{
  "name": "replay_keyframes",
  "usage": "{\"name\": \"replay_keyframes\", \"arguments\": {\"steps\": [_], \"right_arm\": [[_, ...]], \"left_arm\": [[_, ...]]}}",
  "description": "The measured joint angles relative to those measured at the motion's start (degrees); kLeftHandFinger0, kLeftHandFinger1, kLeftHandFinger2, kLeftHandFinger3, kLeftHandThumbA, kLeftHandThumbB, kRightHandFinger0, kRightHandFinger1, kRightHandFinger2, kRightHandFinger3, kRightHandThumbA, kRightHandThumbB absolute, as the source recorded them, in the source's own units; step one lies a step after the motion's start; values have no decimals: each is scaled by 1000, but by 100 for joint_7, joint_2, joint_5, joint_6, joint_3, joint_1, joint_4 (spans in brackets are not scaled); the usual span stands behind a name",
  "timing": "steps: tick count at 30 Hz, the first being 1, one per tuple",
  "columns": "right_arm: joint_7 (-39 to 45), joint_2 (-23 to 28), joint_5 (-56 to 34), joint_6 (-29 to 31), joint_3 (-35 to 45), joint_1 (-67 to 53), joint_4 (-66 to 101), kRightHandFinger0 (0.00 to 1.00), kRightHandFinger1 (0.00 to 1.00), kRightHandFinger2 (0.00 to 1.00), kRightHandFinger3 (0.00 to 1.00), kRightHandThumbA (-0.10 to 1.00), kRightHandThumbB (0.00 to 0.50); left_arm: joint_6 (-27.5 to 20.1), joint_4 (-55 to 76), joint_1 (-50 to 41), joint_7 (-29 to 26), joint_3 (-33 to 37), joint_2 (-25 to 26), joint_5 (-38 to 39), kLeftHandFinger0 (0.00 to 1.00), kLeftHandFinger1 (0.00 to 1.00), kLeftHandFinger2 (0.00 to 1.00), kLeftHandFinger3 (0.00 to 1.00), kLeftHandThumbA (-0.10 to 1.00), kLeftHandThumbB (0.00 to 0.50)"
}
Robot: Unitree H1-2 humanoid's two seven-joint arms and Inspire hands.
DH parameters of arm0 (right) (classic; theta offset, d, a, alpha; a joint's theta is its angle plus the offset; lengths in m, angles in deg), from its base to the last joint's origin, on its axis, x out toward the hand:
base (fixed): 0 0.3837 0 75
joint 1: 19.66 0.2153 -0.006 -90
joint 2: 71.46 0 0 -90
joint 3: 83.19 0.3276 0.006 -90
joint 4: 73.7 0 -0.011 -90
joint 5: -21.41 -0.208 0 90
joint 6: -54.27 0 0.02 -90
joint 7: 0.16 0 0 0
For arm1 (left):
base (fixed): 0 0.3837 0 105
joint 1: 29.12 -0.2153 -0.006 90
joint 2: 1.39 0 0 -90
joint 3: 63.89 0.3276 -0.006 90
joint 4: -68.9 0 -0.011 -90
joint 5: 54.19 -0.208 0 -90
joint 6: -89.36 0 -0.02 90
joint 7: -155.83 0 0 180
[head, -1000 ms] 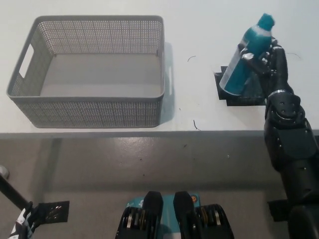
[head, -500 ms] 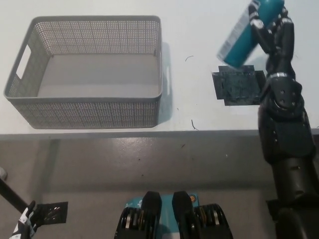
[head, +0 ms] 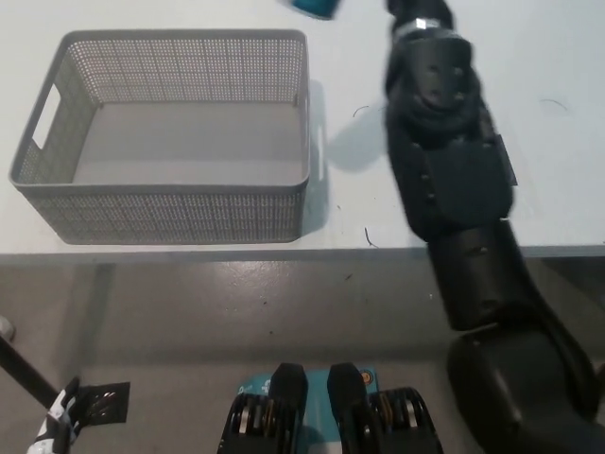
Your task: Use the right hand to pick up an air purifying spray and put it inside a container
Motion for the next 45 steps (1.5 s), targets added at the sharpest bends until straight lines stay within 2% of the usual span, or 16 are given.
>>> {"name": "replay_keyframes", "arguments": {"steps": [5,6,10,12,16,23,25,26,27,28,29,30,33,35,41,45], "right_arm": [[3,-340,-3,-1,-150,87,-464,329,324,437,413,-100,421],[-1,-390,2,11,-178,90,-620,235,261,434,433,-100,437],[-39,-474,112,20,-391,62,-1185,212,260,430,441,-100,426],[-49,-493,156,25,-465,56,-1417,294,338,437,452,-100,424],[-90,-491,269,78,-611,53,-1993,292,333,437,440,-100,432],[-151,-481,353,200,-685,-31,-2813,421,440,497,441,-100,438],[-151,-470,360,287,-691,-51,-3015,410,433,483,427,-100,435],[-151,-470,360,287,-691,-51,-3015,423,465,518,472,-88,427],[-148,-450,380,395,-738,-59,-3180,509,593,655,676,7,445],[-135,-441,410,470,-805,-59,-3222,679,784,880,1000,96,492],[-117,-435,436,518,-873,-59,-3238,862,976,1000,1000,169,500],[-59,-435,442,529,-907,-64,-3238,925,1000,1000,1000,252,500],[132,-433,442,534,-970,-106,-3204,949,1000,1000,1000,237,500],[220,-428,436,566,-970,-140,-3168,1000,1000,1000,1000,287,500],[334,-347,474,589,-1062,-216,-2936,1000,1000,1000,1000,426,500],[452,-288,470,570,-1089,-364,-2486,1000,1000,1000,1000,497,500]], "left_arm": [[54,8,63,1,127,-17,-85,1000,1000,1000,1000,1000,350],[59,8,67,2,142,-15,-99,1000,1000,1000,1000,1000,336],[88,45,77,2,186,-15,-144,1000,1000,1000,1000,1000,326],[102,69,84,2,204,-15,-164,1000,1000,1000,1000,1000,311],[122,82,107,4,235,-14,-189,1000,1000,1000,1000,1000,315],[141,103,97,7,277,-15,-194,1000,1000,1000,1000,1000,315],[152,107,97,7,298,-15,-194,1000,1000,1000,1000,1000,310],[152,107,97,7,298,-15,-194,1000,1000,1000,1000,1000,302],[163,111,100,14,318,-15,-193,1000,1000,1000,1000,1000,296],[166,112,102,21,325,-14,-194,1000,1000,1000,1000,1000,299],[167,114,103,31,328,-14,-195,1000,1000,1000,1000,1000,302],[167,114,102,43,329,-14,-195,1000,1000,1000,1000,1000,312],[169,114,100,54,330,-14,-195,1000,1000,1000,1000,1000,300],[170,115,98,54,330,-11,-196,1000,1000,1000,1000,1000,290],[173,114,81,55,327,-3,-196,1000,1000,1000,1000,1000,310],[176,114,50,54,325,-2,-196,1000,1000,1000,1000,1000,288]]}}
